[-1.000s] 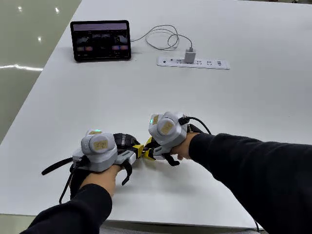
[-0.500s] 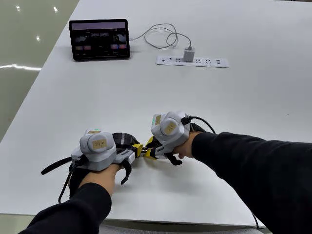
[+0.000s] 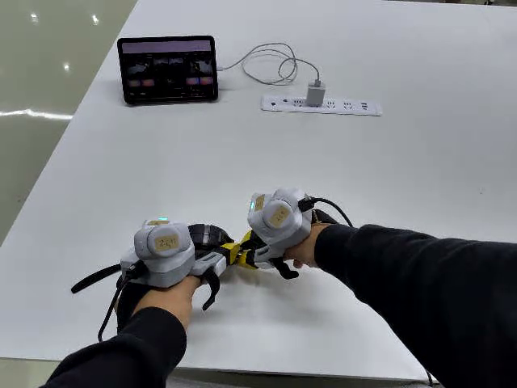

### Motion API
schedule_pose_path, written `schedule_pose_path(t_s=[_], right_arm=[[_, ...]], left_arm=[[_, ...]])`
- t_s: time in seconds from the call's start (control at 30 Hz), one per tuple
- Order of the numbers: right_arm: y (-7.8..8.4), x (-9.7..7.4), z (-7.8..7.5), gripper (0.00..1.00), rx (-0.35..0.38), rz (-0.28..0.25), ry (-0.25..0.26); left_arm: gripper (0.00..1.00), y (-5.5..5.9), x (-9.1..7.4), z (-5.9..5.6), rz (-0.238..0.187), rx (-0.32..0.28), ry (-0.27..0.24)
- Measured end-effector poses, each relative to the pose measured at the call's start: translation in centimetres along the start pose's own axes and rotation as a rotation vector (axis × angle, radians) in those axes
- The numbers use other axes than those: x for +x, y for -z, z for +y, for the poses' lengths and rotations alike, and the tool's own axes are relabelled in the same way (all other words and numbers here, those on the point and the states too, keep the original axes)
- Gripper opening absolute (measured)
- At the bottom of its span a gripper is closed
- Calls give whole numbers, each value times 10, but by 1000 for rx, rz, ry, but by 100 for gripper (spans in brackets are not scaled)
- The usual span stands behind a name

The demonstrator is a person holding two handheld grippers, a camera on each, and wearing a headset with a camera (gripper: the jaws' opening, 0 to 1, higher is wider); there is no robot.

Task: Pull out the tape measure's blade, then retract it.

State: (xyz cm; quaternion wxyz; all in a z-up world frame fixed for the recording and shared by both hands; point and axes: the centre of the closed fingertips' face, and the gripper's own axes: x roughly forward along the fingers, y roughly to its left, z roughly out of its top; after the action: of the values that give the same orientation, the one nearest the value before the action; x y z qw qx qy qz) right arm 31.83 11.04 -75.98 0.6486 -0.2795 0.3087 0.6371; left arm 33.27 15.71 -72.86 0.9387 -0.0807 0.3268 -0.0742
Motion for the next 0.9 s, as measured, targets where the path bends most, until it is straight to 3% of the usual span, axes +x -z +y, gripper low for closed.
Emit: schedule_pose_path(t_s=[0.9], right_arm=[[0,0,0,11,12,-20,3]], left_arm=[[59,0,0,0,-4,-5,4]])
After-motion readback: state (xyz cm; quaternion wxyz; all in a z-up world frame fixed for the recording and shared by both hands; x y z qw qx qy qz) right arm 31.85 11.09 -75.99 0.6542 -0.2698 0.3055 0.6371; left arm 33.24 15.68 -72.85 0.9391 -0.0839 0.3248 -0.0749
